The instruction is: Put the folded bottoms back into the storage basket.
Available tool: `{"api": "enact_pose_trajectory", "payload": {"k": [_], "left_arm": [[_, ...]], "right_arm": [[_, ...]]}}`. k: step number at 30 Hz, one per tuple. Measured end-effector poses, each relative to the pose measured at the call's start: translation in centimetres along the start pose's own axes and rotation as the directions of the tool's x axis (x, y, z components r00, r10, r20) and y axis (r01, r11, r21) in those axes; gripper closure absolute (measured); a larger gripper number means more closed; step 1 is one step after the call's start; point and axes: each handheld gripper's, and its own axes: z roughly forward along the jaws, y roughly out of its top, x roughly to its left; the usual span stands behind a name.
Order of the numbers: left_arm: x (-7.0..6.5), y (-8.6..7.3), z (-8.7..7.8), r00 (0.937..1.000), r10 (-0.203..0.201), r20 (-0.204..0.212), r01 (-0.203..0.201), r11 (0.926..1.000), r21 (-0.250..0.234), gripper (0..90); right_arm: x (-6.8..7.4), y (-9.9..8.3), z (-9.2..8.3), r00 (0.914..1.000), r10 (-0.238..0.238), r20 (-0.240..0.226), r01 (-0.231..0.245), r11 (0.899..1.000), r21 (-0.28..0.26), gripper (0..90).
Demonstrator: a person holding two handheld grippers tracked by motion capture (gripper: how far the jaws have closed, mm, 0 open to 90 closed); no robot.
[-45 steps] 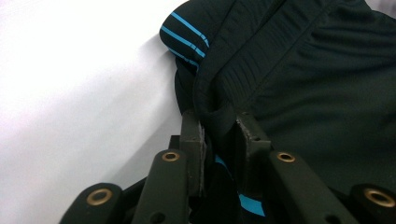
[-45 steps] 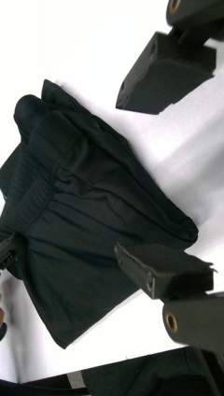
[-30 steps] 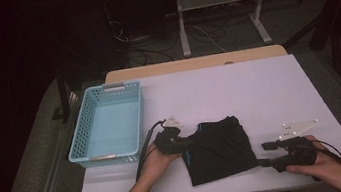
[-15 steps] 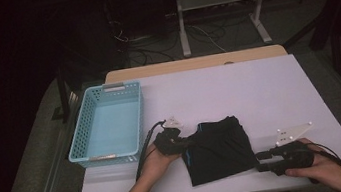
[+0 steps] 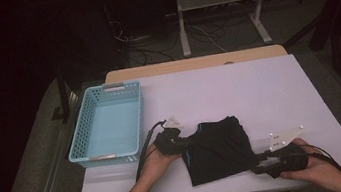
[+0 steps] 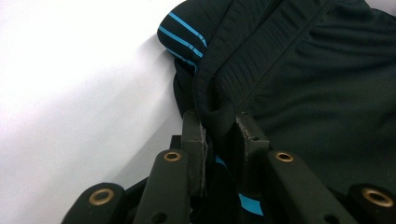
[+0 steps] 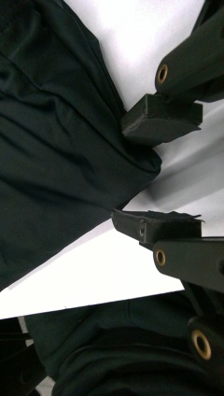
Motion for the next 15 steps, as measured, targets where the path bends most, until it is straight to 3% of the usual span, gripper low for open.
{"api": "enact_pose_trajectory", "payload": {"k": [4, 6, 12, 15], "left_arm": [[-0.01, 0.02, -0.01, 1.0, 0.002, -0.001, -0.002, 1.0, 0.002, 76.9], [-0.04, 0.02, 0.0, 1.0, 0.005, -0.004, -0.005, 1.0, 0.002, 76.9], [-0.08, 0.03, -0.01, 0.9999, 0.008, -0.007, -0.008, 1.0, 0.003, 77.0], [-0.26, 0.1, -0.02, 0.9998, 0.012, -0.017, -0.012, 0.9999, 0.005, 77.3]], "right_arm": [[0.4, 0.08, 0.11, 0.9988, -0.031, 0.037, 0.031, 0.999, 0.009, 59.6], [0.49, 0.08, 0.14, 0.999, -0.013, 0.043, 0.013, 1.0, 0.006, 59.0], [0.56, 0.38, 0.19, 0.9986, -0.021, 0.049, 0.019, 0.999, 0.03, 59.7], [0.61, 0.51, 0.18, 0.9963, -0.047, 0.072, 0.044, 0.998, 0.04, 68.3]]}}
